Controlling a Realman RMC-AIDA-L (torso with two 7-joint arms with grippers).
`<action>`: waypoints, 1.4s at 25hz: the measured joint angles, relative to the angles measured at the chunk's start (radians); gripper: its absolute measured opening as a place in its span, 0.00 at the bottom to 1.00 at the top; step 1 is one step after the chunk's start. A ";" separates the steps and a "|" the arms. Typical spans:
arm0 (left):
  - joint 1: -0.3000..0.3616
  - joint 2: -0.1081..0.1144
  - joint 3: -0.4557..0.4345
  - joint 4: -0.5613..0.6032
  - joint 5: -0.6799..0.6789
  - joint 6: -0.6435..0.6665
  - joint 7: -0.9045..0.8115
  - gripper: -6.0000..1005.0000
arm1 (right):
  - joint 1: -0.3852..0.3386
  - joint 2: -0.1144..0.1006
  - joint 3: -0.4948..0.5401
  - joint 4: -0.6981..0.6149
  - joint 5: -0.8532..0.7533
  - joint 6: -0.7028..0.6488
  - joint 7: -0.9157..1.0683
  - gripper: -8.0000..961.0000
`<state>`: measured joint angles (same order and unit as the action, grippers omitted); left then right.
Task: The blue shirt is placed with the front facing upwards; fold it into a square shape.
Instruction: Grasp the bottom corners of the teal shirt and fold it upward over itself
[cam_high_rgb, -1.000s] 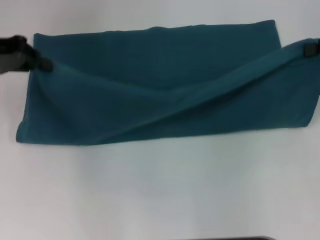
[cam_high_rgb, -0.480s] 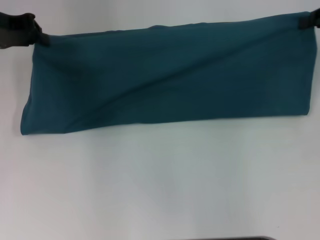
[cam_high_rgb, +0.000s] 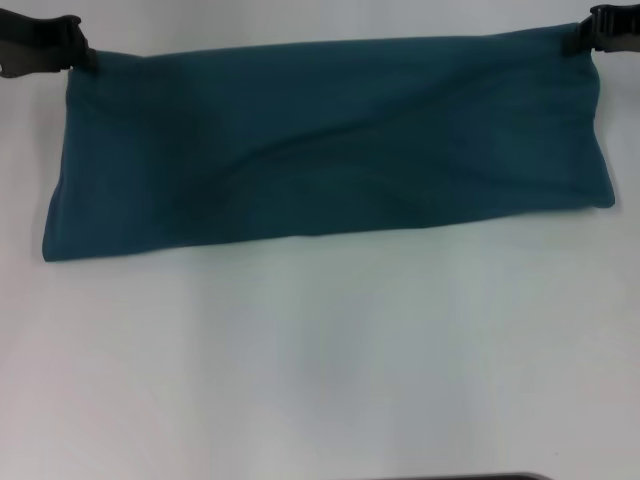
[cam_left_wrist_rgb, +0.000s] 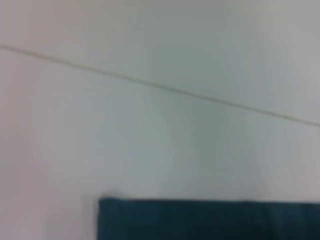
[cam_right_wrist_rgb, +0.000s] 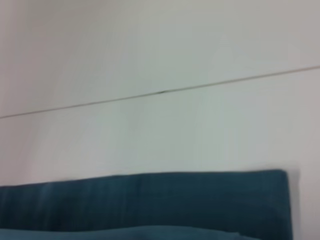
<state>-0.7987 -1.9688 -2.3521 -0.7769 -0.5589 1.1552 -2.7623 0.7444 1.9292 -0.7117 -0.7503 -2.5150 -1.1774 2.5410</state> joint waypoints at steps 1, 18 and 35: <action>0.000 -0.001 0.000 0.001 0.000 -0.010 0.001 0.01 | 0.002 0.001 -0.001 0.000 -0.003 0.009 0.000 0.08; -0.056 -0.009 0.011 0.059 0.074 -0.089 0.001 0.01 | 0.067 0.022 -0.102 0.028 -0.015 0.172 0.002 0.08; -0.054 -0.010 0.014 0.070 0.074 -0.159 0.003 0.01 | 0.060 0.023 -0.104 0.052 -0.036 0.196 0.018 0.08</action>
<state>-0.8530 -1.9789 -2.3377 -0.7073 -0.4854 0.9961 -2.7597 0.8041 1.9519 -0.8158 -0.6980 -2.5511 -0.9814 2.5587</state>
